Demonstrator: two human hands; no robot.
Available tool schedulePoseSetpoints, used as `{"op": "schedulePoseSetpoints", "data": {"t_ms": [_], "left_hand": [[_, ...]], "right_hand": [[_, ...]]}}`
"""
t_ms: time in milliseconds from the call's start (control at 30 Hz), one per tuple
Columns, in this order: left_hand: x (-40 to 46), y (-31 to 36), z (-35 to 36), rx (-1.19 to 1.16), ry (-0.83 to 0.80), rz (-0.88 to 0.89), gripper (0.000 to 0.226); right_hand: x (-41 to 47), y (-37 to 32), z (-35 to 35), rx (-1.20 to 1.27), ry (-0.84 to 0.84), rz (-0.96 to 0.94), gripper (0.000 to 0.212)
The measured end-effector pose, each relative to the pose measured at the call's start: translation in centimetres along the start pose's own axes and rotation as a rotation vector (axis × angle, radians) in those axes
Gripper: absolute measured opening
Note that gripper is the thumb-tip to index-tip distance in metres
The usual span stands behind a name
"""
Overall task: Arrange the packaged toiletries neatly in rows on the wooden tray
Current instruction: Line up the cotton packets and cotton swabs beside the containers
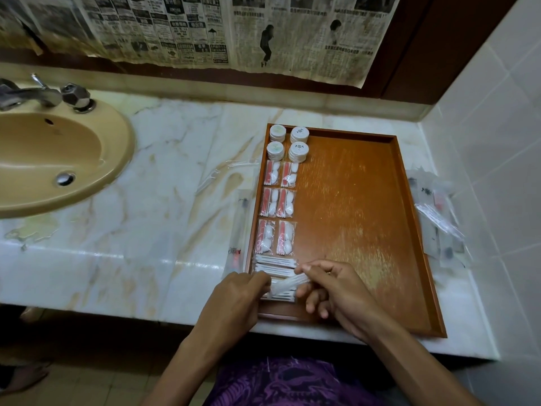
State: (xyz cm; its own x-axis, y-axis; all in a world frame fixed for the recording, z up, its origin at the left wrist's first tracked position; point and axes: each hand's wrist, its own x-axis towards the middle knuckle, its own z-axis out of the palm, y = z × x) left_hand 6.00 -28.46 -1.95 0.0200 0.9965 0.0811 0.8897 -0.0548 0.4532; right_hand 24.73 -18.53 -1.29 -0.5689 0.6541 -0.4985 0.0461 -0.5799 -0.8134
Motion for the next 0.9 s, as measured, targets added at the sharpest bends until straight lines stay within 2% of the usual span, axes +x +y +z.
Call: {"op": "schedulePoseSetpoints", "data": {"t_ms": [67,200,300,400,500,567,700,900], "left_hand": [[0.0,-0.4,0.1,-0.088,0.035,-0.006,0.004],[-0.4,-0.8,0.1,-0.238,0.071,-0.04,0.012],[-0.9,-1.3,0.2,-0.212,0.118,-0.092,0.007],[-1.1,-2.0,0.4,-0.193,0.13,-0.18,0.009],[-1.3,-2.4,0.5,-0.176,0.13,-0.224,0.01],[-1.3,-2.4,0.6,-0.173,0.127,-0.231,0.01],[-1.1,-2.5,0.7,-0.172,0.12,-0.251,0.01],[-0.9,-2.4,0.6,-0.167,0.103,-0.258,0.01]], "right_hand": [[0.1,0.2,-0.1,0.008,0.002,0.01,0.029],[0.0,0.8,-0.8,-0.114,-0.023,-0.002,0.025],[-0.2,1.3,-1.9,-0.309,-0.064,-0.049,0.009],[-0.3,1.7,-2.8,-0.562,-0.05,-0.103,0.021],[-0.2,2.3,-3.2,-0.784,-0.041,-0.117,0.02],[-0.2,2.6,-3.0,-0.879,-0.037,-0.133,0.022],[-0.1,3.3,-2.3,-1.092,-0.009,-0.264,0.011],[0.0,3.6,-0.4,-1.252,-0.039,-0.363,0.018]]}}
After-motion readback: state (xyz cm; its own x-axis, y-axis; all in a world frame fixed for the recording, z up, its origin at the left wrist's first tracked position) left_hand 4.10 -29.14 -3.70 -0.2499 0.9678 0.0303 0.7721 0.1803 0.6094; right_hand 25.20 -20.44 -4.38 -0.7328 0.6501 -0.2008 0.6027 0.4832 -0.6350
